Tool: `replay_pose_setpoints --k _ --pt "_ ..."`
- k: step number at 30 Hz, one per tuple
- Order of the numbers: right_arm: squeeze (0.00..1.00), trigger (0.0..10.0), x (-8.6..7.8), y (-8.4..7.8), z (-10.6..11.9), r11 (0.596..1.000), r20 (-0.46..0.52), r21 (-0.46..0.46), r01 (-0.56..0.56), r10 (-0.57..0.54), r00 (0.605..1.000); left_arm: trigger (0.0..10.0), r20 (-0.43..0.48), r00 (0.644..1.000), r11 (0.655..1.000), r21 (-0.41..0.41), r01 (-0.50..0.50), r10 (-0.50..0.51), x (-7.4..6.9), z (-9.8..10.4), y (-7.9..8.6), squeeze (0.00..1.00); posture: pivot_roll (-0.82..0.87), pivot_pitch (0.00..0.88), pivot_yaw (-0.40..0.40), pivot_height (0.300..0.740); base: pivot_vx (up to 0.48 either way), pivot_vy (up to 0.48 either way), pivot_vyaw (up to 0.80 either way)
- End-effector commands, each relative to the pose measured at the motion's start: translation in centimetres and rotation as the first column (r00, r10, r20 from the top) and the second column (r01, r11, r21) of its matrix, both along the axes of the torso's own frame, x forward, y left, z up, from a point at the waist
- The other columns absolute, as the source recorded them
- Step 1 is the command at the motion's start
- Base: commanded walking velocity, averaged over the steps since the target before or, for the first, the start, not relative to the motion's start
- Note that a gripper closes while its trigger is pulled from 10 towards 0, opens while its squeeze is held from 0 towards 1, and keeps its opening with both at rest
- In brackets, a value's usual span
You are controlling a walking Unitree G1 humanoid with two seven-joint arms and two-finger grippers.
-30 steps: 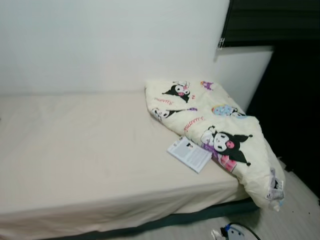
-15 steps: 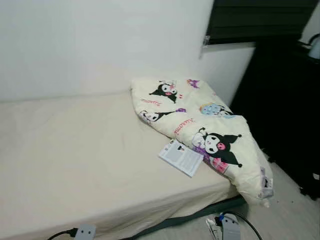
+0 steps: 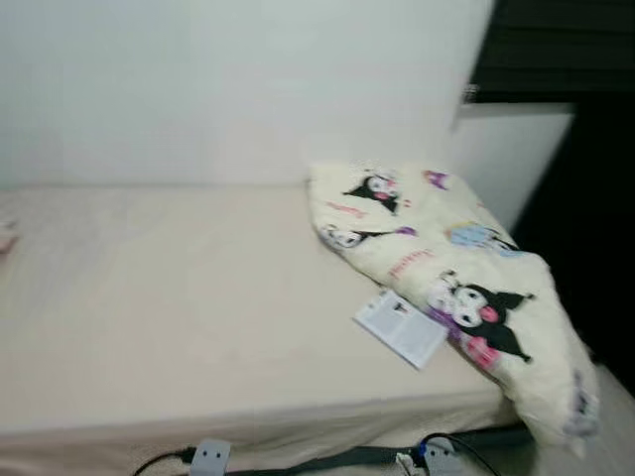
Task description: Clean up the room
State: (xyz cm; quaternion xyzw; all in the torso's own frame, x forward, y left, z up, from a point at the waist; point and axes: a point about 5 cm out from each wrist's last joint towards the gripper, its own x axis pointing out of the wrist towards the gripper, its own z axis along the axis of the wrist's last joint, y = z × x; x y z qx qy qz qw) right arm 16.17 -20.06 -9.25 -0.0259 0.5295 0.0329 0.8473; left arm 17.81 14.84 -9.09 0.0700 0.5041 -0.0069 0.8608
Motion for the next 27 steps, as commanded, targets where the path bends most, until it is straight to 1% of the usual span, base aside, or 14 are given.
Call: replay_pose_setpoints --k 1,2,3,6,8,9,11,13,15,16,17,18,20,27 --pt "0.00 10.0 -0.4 0.1 -0.2 1.000 -0.013 -0.010 -0.029 0.029 1.000 10.0 -0.014 1.000 1.000 -0.004 0.018 -0.018 0.3 0.1 -1.0 0.00 -0.02 0.000 -0.086 0.740 0.000 0.000 0.80" --pt "0.00 10.0 -0.4 0.1 -0.2 0.999 -0.014 -0.010 -0.033 0.033 0.999 10.0 -0.014 1.000 1.000 -0.006 0.018 -0.018 0.4 0.2 -1.3 0.00 -0.02 0.000 -0.086 0.740 0.000 0.000 0.80" --pt "0.00 10.0 -0.6 0.1 -0.3 0.999 -0.017 -0.011 -0.035 0.035 0.999 10.0 -0.021 1.000 1.000 -0.020 -0.007 0.006 0.7 0.3 -1.7 0.00 -0.02 0.000 -0.086 0.740 0.000 0.000 0.80" --pt "0.00 10.0 -0.7 0.1 -0.3 0.999 -0.020 -0.013 -0.036 0.035 0.999 10.0 -0.032 0.999 0.999 -0.027 -0.021 0.020 0.8 0.3 -1.9 0.00 -0.03 0.000 -0.084 0.740 -0.322 0.000 0.80" --pt "0.00 10.0 -0.9 0.2 -0.4 0.999 -0.024 -0.019 -0.041 0.040 0.999 10.0 -0.025 1.000 0.999 -0.037 -0.015 0.014 1.3 0.6 -2.4 0.00 -0.03 0.000 -0.083 0.740 -0.463 0.000 0.80" --pt "0.00 10.0 -0.9 0.2 -0.4 0.999 -0.024 -0.019 -0.041 0.040 0.999 10.0 -0.025 1.000 0.999 -0.037 -0.015 0.014 1.3 0.6 -2.4 0.00 -0.03 0.000 -0.083 0.740 -0.446 0.000 0.80" --pt "0.00 10.0 -1.2 0.2 -0.5 0.999 -0.030 -0.024 -0.046 0.045 0.999 10.0 -0.004 1.000 0.999 -0.044 0.026 -0.026 2.1 1.0 -3.4 0.00 -0.03 0.000 -0.084 0.740 0.000 0.000 0.80" --pt "0.00 10.0 -1.3 0.2 -0.6 0.999 -0.032 -0.025 -0.046 0.046 0.998 10.0 0.001 0.999 0.998 -0.044 0.034 -0.034 2.2 1.1 -3.6 0.00 -0.03 0.000 -0.084 0.740 0.000 0.000 0.80" --pt "0.00 10.0 -1.5 0.3 -0.6 0.998 -0.036 -0.027 -0.048 0.047 0.998 10.0 0.016 0.999 0.998 -0.052 0.041 -0.040 2.8 1.5 -4.1 0.00 -0.03 0.000 -0.085 0.740 0.000 0.000 0.80" --pt "0.00 10.0 -1.5 0.3 -0.7 0.998 -0.038 -0.027 -0.048 0.047 0.998 10.0 0.012 0.999 0.998 -0.051 0.037 -0.036 2.6 1.3 -3.8 0.00 -0.03 0.000 -0.085 0.740 0.000 0.000 0.80" --pt "0.00 10.0 -1.6 0.3 -0.7 0.998 -0.039 -0.028 -0.049 0.048 0.998 10.0 -0.002 1.000 0.999 -0.041 0.031 -0.031 1.8 0.9 -3.0 0.00 -0.03 0.000 -0.087 0.740 0.000 0.000 0.80" --pt "0.00 10.0 -1.6 0.3 -0.7 0.998 -0.039 -0.028 -0.049 0.048 0.998 10.0 -0.002 1.000 0.999 -0.041 0.031 -0.031 1.8 0.9 -3.0 0.00 -0.03 0.000 -0.087 0.740 0.000 0.000 0.80" --pt "0.00 10.0 -1.7 0.3 -0.7 0.998 -0.041 -0.028 -0.049 0.048 0.998 10.0 -0.020 0.999 0.999 -0.025 0.028 -0.029 0.8 0.3 -1.9 0.00 -0.03 0.000 -0.087 0.740 0.000 0.000 0.80" --pt "0.00 10.0 -1.8 0.5 -0.8 0.998 -0.040 -0.025 -0.050 0.049 0.998 10.0 -0.019 0.999 0.999 -0.019 0.035 -0.035 0.7 0.3 -1.6 0.00 -0.03 0.000 -0.087 0.740 0.000 0.000 0.80"
